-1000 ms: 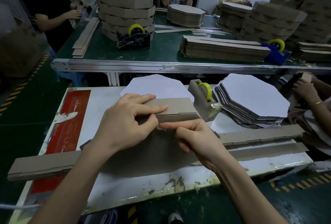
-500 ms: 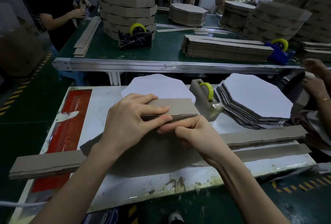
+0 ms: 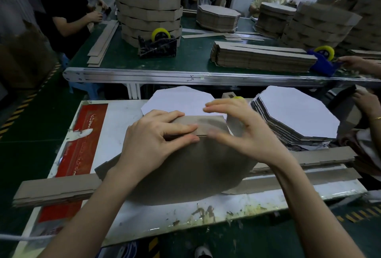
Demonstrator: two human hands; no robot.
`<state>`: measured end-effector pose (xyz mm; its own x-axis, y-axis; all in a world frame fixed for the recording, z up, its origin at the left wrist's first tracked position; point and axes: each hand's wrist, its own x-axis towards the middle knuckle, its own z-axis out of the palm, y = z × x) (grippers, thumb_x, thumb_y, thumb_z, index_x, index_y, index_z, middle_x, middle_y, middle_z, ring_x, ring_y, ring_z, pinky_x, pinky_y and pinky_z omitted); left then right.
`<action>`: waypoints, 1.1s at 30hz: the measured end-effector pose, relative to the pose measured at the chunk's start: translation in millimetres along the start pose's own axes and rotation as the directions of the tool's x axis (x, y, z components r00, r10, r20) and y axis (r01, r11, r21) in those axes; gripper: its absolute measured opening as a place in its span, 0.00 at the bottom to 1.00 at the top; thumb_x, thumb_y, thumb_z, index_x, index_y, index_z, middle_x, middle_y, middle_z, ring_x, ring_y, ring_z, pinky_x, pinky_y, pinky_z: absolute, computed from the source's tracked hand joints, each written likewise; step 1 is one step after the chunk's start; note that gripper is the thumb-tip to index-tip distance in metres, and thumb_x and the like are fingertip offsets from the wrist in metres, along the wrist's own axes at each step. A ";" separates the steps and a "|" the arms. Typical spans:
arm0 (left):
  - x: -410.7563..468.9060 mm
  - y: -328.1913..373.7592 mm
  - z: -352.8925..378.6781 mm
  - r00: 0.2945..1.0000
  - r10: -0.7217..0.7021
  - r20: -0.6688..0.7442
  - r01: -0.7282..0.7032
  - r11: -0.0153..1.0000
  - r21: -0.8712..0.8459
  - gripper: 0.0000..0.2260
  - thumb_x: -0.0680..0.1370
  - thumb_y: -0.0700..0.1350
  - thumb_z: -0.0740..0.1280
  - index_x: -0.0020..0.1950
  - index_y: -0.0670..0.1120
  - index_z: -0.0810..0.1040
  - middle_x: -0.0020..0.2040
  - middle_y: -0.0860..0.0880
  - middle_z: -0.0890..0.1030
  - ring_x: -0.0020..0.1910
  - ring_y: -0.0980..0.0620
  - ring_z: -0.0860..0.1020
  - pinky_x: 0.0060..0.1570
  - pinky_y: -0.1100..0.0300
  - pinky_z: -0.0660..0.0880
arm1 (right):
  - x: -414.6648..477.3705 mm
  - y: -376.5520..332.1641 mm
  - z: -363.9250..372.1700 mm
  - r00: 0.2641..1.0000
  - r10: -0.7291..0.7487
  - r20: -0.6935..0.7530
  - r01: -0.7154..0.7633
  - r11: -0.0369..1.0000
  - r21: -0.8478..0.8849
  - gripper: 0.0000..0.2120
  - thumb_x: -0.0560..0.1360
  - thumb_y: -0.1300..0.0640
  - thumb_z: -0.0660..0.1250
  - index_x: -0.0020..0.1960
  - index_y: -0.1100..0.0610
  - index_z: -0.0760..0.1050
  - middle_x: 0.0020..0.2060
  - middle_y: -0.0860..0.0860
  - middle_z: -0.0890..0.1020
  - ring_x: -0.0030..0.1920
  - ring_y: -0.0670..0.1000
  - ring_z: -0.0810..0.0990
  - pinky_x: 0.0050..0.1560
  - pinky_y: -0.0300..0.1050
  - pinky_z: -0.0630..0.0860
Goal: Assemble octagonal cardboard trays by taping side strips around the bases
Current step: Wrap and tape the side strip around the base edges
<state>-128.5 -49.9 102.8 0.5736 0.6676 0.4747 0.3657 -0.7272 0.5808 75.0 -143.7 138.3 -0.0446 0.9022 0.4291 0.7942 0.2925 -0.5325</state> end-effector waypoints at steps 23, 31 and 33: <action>4.7 -10.5 -3.3 0.988 -0.010 0.156 -0.025 0.974 0.225 0.31 0.71 0.69 0.59 0.71 0.58 0.70 0.68 0.60 0.73 0.65 0.58 0.67 0.52 0.52 0.75 | 3.4 23.5 18.9 0.991 0.096 0.096 -0.116 0.966 0.230 0.25 0.68 0.52 0.75 0.63 0.59 0.80 0.59 0.52 0.80 0.62 0.47 0.77 0.65 0.48 0.74; 16.1 8.0 -2.3 0.960 -0.034 0.277 -0.155 0.760 0.631 0.41 0.68 0.71 0.65 0.76 0.55 0.58 0.71 0.54 0.68 0.71 0.52 0.62 0.72 0.39 0.49 | 4.3 25.7 19.2 0.989 0.094 0.111 -0.119 0.962 0.246 0.25 0.67 0.51 0.75 0.63 0.56 0.79 0.59 0.51 0.80 0.62 0.47 0.77 0.65 0.48 0.74; 28.7 22.3 8.8 0.956 -0.022 0.293 -0.187 0.726 0.662 0.44 0.65 0.73 0.66 0.73 0.49 0.62 0.67 0.50 0.70 0.69 0.49 0.64 0.70 0.36 0.51 | 5.7 25.1 20.4 0.991 0.077 0.111 -0.105 0.958 0.267 0.25 0.67 0.54 0.77 0.63 0.56 0.79 0.59 0.51 0.81 0.62 0.48 0.78 0.65 0.49 0.74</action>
<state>-97.4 -48.4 123.6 0.7551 0.6073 0.2470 0.6439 -0.7579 -0.1051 82.3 -124.7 112.5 -0.0501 0.9517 0.3029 0.6036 0.2705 -0.7500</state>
